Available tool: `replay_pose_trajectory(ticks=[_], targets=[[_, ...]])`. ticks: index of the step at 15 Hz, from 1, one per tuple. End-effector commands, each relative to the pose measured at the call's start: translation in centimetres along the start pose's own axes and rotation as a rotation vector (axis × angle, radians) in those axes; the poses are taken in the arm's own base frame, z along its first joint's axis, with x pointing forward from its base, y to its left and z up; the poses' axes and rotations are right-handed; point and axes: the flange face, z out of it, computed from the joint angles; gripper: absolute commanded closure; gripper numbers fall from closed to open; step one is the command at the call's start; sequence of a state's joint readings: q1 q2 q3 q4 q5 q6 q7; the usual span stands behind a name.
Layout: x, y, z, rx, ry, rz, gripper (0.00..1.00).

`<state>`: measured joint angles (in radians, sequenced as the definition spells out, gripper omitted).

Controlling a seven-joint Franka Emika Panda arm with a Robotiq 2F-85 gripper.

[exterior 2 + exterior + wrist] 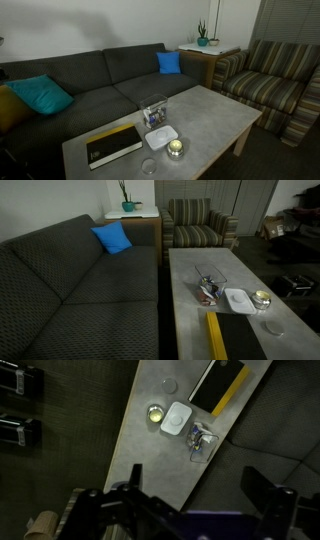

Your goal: Place the white lid on top of the food container on the left

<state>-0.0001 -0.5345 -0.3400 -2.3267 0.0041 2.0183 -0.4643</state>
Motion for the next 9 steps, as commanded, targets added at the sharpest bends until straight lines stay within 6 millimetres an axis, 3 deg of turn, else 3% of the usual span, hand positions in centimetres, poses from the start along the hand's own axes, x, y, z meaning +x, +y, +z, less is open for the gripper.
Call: replay_pose_trajectory(ticks=[1,5,6,9], targets=[[1.0,-1.7,5.8,-0.029,-0.004,0.003,0.0],[1.5,-3.9,11.6,-0.019,-0.125,-0.067,0.0],[1.2,-3.4,9.4,-0.019,-0.08,-0.043,0.0],[1.5,-4.1,11.7,-0.014,-0.132,-0.059,0.0]])
